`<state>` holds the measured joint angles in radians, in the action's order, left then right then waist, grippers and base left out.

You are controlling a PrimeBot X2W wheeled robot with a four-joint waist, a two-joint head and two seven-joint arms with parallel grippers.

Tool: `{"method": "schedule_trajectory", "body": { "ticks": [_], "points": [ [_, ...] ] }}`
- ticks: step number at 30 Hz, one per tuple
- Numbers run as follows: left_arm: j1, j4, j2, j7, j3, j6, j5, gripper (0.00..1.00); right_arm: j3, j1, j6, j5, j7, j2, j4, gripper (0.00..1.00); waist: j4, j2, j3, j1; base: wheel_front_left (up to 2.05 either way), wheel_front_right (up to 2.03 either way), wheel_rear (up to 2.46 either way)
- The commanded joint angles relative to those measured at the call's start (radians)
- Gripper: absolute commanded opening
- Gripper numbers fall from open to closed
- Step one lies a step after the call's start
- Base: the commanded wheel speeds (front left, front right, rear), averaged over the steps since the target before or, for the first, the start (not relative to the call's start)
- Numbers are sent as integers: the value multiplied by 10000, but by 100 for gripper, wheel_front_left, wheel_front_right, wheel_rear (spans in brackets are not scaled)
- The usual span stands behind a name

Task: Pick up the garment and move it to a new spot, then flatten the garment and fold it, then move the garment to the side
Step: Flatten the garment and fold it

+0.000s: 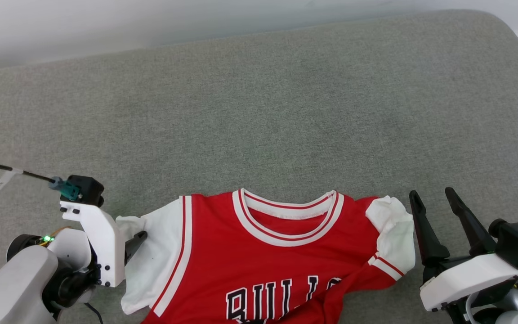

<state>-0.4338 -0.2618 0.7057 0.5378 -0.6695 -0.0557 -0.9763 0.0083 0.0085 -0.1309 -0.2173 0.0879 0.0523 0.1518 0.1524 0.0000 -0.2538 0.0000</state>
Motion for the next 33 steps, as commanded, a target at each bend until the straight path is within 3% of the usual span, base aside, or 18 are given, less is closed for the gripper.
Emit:
{"method": "schedule_trajectory", "body": {
  "ticks": [1,4,8,11,19,28,33],
  "points": [
    [668,-502,-310,664,-697,170,-154,0,-23,-155,3,-146,-51,-32,-42,100,25,0,6,0,0,0,0],
    [642,-617,-488,502,-740,246,-136,0,-87,-159,3,-223,-1,-33,-78,100,17,0,51,0,0,0,0],
    [399,-621,-505,-804,-150,-38,175,0,-429,-104,3,-433,225,-29,-132,100,-37,0,171,0,0,0,0],
    [436,-500,-297,-1777,340,-290,325,0,-717,-135,3,-496,840,7,-225,100,-62,0,280,0,0,0,0],
    [705,551,28,-3278,1006,-819,642,0,-1107,-415,3,-1197,3183,1030,-620,100,-376,0,530,0,0,0,0],
    [863,2290,289,-3670,1211,-1499,1036,0,81,-1402,3,-2221,6131,2228,-1131,100,-939,0,277,0,0,0,0],
    [662,2713,157,-3647,1095,-1629,1177,0,826,-2175,3,-2441,6926,2561,-1946,100,-1270,0,27,0,0,0,0]
  ]
}}
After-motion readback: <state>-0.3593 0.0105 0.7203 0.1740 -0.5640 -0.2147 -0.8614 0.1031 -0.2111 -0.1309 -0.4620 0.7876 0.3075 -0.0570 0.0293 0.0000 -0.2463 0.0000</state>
